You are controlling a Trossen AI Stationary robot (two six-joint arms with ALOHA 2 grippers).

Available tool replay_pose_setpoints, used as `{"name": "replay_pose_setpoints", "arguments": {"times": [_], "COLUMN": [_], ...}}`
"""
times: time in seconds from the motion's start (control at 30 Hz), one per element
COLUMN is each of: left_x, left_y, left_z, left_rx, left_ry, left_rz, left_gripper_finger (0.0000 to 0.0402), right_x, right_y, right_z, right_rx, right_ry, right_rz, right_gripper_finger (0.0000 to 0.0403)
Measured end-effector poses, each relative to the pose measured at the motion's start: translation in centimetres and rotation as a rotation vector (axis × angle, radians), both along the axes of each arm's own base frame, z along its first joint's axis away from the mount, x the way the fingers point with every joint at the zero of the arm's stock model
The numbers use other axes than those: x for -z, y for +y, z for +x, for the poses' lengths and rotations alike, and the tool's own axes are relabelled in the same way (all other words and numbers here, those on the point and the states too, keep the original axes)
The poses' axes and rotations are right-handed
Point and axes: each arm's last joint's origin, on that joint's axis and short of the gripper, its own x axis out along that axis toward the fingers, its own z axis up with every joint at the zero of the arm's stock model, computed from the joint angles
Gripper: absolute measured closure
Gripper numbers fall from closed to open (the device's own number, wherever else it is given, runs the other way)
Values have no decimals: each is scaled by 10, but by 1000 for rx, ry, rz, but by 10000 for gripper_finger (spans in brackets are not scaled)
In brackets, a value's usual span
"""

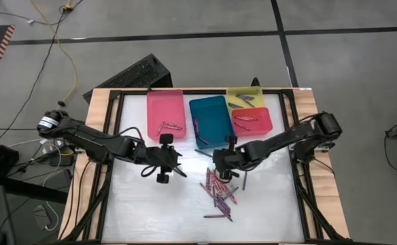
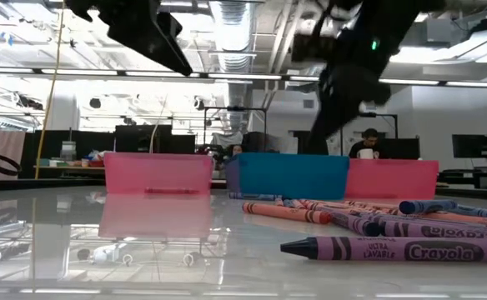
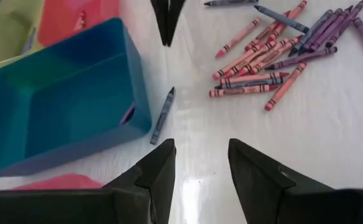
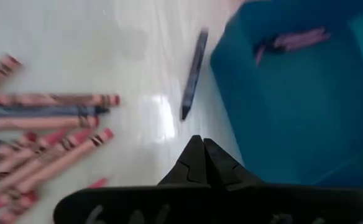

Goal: Sort crayons
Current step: Put the blue crayon into the yellow bin

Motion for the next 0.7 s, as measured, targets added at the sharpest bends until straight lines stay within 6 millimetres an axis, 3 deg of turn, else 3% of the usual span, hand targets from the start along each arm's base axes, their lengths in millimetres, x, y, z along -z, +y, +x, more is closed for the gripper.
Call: {"name": "replay_pose_setpoints", "arguments": {"times": [0.23,0.7], "left_x": [3,4], "left_y": [-11,-12], "left_z": [-5,-6], "left_rx": [-3,-51], "left_ry": [26,24], "left_rz": [17,-42], "left_gripper_finger": [262,262], "right_x": [25,21], "right_y": [-15,-55], "right_z": [15,35], "right_rx": [37,82], "right_ry": [69,-56], "right_rz": [-26,-52], "right_gripper_finger": [403,403]}}
